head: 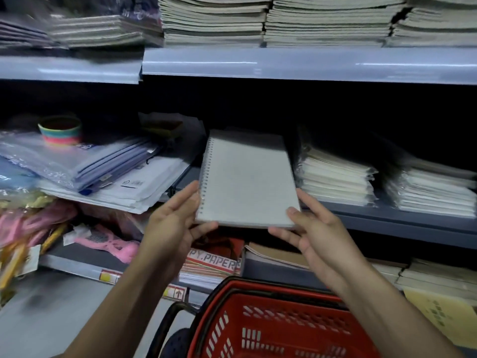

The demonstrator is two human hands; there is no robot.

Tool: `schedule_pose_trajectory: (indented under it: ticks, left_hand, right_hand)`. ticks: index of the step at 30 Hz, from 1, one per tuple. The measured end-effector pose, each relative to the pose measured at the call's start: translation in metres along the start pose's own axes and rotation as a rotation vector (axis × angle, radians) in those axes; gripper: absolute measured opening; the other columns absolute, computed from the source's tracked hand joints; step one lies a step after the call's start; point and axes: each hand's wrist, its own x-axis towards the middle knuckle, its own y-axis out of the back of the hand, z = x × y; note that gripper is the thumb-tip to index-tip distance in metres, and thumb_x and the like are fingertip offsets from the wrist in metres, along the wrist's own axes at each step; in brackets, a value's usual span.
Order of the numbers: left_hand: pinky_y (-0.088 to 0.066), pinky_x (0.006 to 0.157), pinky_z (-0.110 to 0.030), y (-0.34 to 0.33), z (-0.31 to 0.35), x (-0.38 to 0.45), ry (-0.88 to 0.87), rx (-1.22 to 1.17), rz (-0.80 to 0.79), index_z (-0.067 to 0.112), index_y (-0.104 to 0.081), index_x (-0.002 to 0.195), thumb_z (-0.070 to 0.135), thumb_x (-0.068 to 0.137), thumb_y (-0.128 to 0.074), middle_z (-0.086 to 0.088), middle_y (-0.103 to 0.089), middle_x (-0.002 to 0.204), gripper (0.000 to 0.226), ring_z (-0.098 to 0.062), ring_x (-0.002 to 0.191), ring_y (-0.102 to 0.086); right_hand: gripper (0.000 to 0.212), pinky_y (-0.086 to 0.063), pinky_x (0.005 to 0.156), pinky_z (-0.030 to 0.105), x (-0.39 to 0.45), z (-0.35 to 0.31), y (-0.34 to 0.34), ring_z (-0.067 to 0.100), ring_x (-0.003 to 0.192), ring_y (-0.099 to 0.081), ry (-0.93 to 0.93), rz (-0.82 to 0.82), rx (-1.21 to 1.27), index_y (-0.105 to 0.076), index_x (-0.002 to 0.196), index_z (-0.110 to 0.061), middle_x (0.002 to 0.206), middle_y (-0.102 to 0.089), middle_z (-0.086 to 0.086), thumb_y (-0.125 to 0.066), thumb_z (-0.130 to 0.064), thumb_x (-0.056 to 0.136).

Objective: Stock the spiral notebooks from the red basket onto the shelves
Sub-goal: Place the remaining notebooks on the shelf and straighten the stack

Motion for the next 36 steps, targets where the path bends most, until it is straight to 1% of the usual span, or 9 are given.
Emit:
schedule_pose_trajectory:
  ticks: [3,7,11,16,24,26,28,30,36]
  left_hand:
    - [-0.059,0.061,-0.023,-0.004,0.007,0.029,-0.004,-0.040,0.022,0.010,-0.055,0.139,0.010,0.100,-0.053,-0.003,-0.076,0.113,0.038,-0.012,0.087,-0.076]
    - [-0.061,0.068,-0.025,-0.009,0.010,0.041,-0.067,-0.108,0.055,0.006,-0.056,0.133,0.007,0.099,-0.056,0.003,-0.080,0.093,0.035,-0.011,0.086,-0.076]
    - [-0.061,0.078,-0.023,-0.005,0.003,0.024,-0.211,0.101,0.160,0.010,-0.061,0.131,0.006,0.090,-0.070,-0.007,-0.074,0.113,0.042,-0.019,0.092,-0.076]
    - [-0.062,0.079,-0.032,0.000,-0.017,0.020,-0.339,0.376,0.220,0.015,-0.066,0.126,0.011,0.089,-0.073,0.008,-0.079,0.079,0.038,-0.015,0.079,-0.077]
    - [-0.060,0.065,-0.032,-0.008,-0.019,0.070,-0.384,0.470,0.298,0.028,-0.072,0.120,0.028,0.085,-0.078,0.010,-0.076,0.079,0.035,-0.008,0.059,-0.071]
    - [-0.057,0.066,-0.028,-0.010,-0.020,0.088,-0.378,0.479,0.293,0.033,-0.073,0.115,0.033,0.084,-0.079,0.010,-0.075,0.097,0.032,-0.009,0.070,-0.072]
    - [-0.058,0.087,-0.035,-0.013,-0.018,0.107,-0.392,0.504,0.288,0.036,-0.074,0.109,0.038,0.080,-0.081,0.012,-0.072,0.111,0.030,-0.010,0.100,-0.070]
    - [-0.052,0.102,-0.039,-0.017,-0.015,0.123,-0.390,0.514,0.288,0.032,-0.075,0.109,0.036,0.080,-0.081,0.009,-0.073,0.111,0.030,-0.010,0.112,-0.066]
    - [-0.056,0.081,-0.040,-0.023,-0.014,0.146,-0.358,0.448,0.266,0.026,-0.074,0.115,0.031,0.084,-0.078,0.008,-0.068,0.092,0.032,-0.013,0.079,-0.061]
  right_hand:
    - [0.047,-0.062,0.065,0.032,0.029,-0.003,-0.011,0.029,0.098,-0.074,-0.059,0.047,0.087,-0.049,0.142,-0.010,0.127,-0.065,0.016,-0.056,0.003,0.097]
    - [0.050,-0.062,0.078,0.034,0.044,-0.003,-0.020,0.027,0.095,-0.075,-0.052,0.101,0.119,-0.047,0.136,-0.006,0.122,-0.064,0.019,-0.066,0.003,0.091]
    - [0.053,-0.057,0.094,0.037,0.029,0.012,-0.014,0.026,0.088,-0.077,0.073,0.111,-0.118,-0.048,0.132,-0.012,0.108,-0.073,0.012,-0.074,-0.004,0.087]
    - [0.020,-0.062,0.080,0.034,0.029,0.029,-0.009,0.025,0.073,-0.076,0.267,0.235,-0.274,-0.064,0.106,-0.011,0.085,-0.077,0.010,-0.070,-0.001,0.089]
    - [0.012,-0.061,0.064,0.029,0.064,0.034,-0.018,0.026,0.064,-0.073,0.364,0.325,-0.202,-0.065,0.103,-0.005,0.079,-0.075,0.014,-0.069,-0.003,0.091]
    - [0.009,-0.061,0.059,0.033,0.079,0.034,-0.023,0.026,0.059,-0.071,0.379,0.366,-0.209,-0.065,0.101,-0.007,0.073,-0.074,0.012,-0.068,-0.006,0.093]
    - [0.006,-0.059,0.051,0.034,0.093,0.034,-0.029,0.027,0.053,-0.068,0.389,0.410,-0.206,-0.067,0.099,-0.009,0.067,-0.070,0.014,-0.067,-0.007,0.094]
    - [0.005,-0.057,0.046,0.034,0.106,0.033,-0.036,0.028,0.047,-0.064,0.386,0.449,-0.202,-0.067,0.099,-0.009,0.065,-0.067,0.017,-0.063,-0.007,0.096]
    - [0.010,-0.059,0.045,0.038,0.127,0.027,-0.042,0.030,0.048,-0.065,0.375,0.471,-0.239,-0.064,0.093,-0.015,0.066,-0.065,0.017,-0.060,-0.007,0.097]
